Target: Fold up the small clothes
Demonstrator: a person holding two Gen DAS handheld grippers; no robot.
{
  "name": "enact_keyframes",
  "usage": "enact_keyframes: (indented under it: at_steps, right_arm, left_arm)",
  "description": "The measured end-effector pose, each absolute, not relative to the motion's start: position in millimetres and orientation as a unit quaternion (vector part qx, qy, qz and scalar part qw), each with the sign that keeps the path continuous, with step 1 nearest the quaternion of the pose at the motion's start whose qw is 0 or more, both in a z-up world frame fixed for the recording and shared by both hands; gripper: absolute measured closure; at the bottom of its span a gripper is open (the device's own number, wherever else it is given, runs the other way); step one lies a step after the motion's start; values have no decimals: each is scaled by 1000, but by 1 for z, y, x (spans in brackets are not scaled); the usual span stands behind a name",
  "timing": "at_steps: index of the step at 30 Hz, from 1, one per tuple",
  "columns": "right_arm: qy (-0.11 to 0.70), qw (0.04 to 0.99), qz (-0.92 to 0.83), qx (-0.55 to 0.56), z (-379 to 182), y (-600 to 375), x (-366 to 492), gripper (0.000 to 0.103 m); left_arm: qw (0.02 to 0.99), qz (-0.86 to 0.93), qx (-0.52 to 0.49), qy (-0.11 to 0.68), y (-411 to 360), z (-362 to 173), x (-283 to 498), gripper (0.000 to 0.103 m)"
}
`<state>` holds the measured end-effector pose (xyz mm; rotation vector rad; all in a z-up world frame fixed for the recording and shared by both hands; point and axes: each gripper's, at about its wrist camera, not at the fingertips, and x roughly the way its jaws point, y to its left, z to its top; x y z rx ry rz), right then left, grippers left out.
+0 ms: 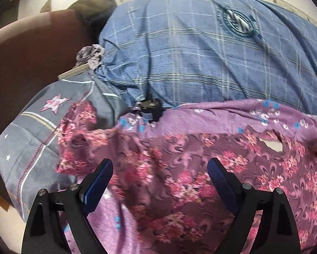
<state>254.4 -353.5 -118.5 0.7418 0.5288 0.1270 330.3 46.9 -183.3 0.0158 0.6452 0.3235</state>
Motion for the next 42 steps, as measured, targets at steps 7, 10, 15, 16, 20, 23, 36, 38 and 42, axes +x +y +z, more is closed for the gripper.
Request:
enact_keyframes:
  at_steps: [7,10,15,16,20,23,36,38,42]
  right_arm:
    - [295,860,183,376,-152,-225,290,97]
    - [339,839,193,379,-191,-184,302,97]
    - [428,804,175,375,-261,-144,310,92]
    - [445,795,170,376,-272,-142,308,91]
    - [484,781,154,363,-279,-141,300,49]
    - [484,799,164,318,-260,-146,289,39]
    - [389,878,109,258,-202,-246,260,42]
    - [378,884,92,260,-206,-261,260,46]
    - [384,877,81,278,-219,-287,267,55]
  left_arm:
    - [930,233,-42,281,105,-166,314,12]
    - [922,261,-66,278,131,-166,305,12]
    - [917,261,-81,290,144,-174,306,12]
    - [918,256,-83,291,144,-173,306,12]
    - [928,197,-96,301,135,-172,311,12]
    - [934,149,-89,313,124,-175,318,12]
    - [898,39,-90,428,106,-221,395,32]
    - [891,28,-83,446,105,-230,406,41]
    - [882,9,-60,468,91,-241,419,70]
